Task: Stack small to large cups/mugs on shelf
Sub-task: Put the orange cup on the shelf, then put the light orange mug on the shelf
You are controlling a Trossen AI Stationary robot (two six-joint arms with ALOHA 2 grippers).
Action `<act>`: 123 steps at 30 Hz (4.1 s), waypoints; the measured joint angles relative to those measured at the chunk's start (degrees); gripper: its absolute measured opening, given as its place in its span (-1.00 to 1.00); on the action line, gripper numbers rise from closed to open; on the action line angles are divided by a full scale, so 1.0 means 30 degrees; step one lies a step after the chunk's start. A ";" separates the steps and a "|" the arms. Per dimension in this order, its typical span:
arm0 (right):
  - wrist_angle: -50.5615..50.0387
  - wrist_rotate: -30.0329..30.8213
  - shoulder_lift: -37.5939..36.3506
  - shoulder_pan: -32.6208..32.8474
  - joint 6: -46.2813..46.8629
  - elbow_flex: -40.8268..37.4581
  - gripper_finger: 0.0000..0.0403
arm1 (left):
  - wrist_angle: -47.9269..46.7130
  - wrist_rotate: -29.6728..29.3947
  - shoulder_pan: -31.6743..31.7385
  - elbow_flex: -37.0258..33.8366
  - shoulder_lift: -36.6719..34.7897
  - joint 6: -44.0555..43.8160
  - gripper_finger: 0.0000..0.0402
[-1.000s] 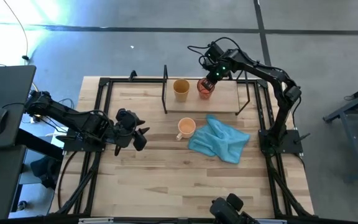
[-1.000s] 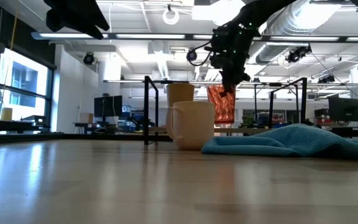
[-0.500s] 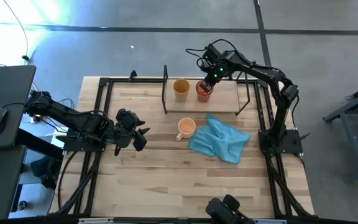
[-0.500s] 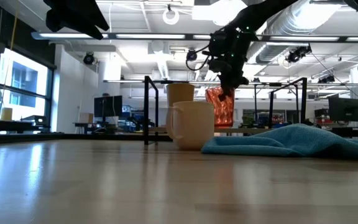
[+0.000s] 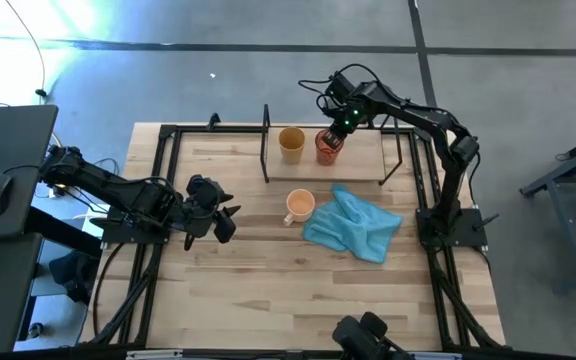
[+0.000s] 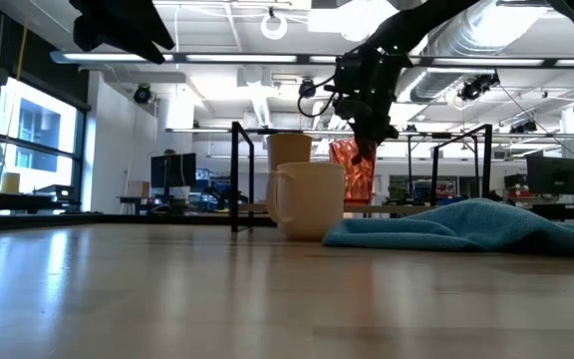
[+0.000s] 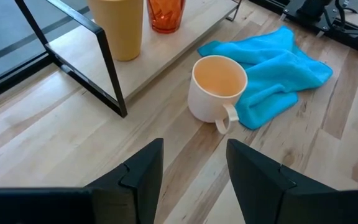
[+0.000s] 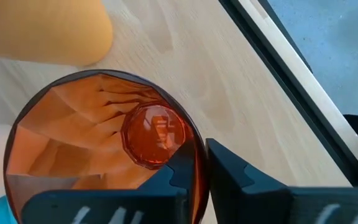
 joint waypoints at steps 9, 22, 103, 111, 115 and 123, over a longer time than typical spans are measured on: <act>0.0002 -0.0073 0.0000 0.0000 0.0007 0.0000 -0.52 | -0.0097 0.0000 0.0000 0.0000 -0.0002 0.0002 -0.18; 0.0003 0.0178 -0.0131 0.0000 0.0010 0.0000 -0.46 | -0.0095 0.0131 -0.0007 0.0000 0.0000 0.0000 -0.18; -0.6011 0.9551 -0.8014 2.1056 1.6517 -0.0007 -0.46 | 1.4007 0.5439 0.5116 -0.2965 1.0348 0.0371 -0.18; -0.6018 0.9726 -0.8036 2.1041 1.6191 -0.0007 -0.46 | 1.4792 0.6616 0.5129 -0.1871 1.1311 0.0966 -0.18; -0.6025 0.9887 -0.8036 2.1041 1.6107 -0.0007 -0.46 | 1.5648 0.6890 0.5129 -0.1287 1.1726 0.1517 -0.18; -0.6347 1.0303 -0.8043 2.1041 1.6634 -0.0007 -0.46 | 1.5906 0.8119 0.5129 0.0242 1.3209 0.2354 -0.18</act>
